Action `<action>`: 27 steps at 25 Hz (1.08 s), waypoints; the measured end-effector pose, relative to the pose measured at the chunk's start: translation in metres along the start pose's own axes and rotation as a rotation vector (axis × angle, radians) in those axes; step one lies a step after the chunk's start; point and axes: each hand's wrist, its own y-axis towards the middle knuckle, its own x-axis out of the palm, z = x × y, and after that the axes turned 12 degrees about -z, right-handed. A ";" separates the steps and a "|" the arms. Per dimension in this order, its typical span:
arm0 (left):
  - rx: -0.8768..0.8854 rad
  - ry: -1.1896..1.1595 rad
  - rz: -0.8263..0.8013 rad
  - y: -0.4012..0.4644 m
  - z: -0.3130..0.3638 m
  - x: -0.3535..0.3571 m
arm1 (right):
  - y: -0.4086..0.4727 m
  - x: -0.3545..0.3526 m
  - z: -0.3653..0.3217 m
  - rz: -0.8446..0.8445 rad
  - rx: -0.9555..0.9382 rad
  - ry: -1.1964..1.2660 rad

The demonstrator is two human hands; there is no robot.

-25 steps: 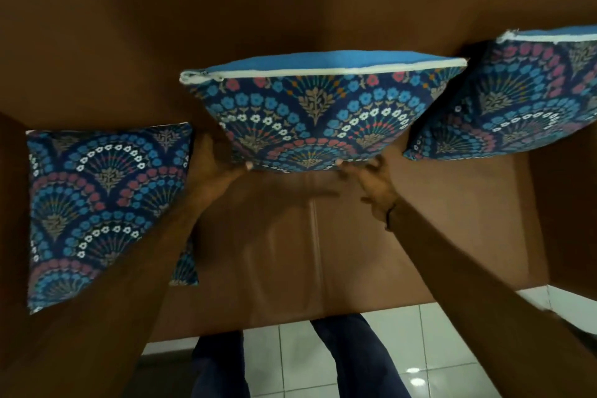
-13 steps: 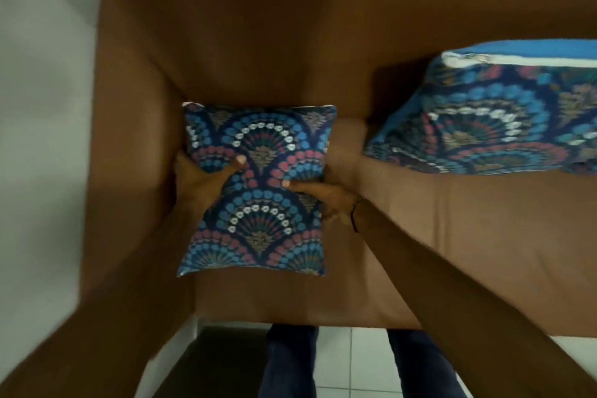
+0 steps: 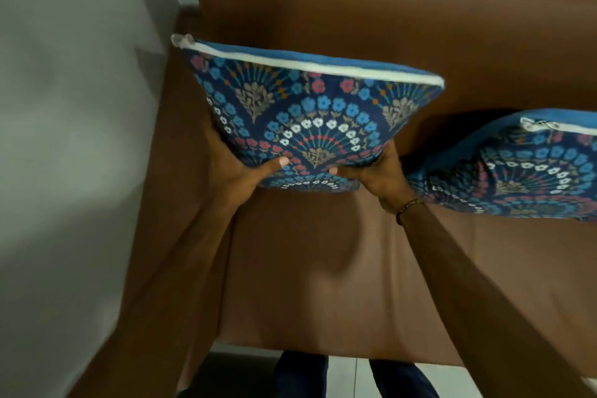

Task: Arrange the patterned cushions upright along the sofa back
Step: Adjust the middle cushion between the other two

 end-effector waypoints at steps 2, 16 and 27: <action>-0.044 0.011 -0.066 -0.004 -0.006 0.001 | 0.002 0.004 0.003 -0.047 0.014 -0.041; -0.111 0.007 0.255 -0.084 -0.009 0.132 | -0.072 -0.100 0.054 -0.082 0.228 0.018; 0.045 -0.036 -0.154 -0.078 0.159 0.372 | -0.174 -0.407 0.075 0.295 0.146 0.078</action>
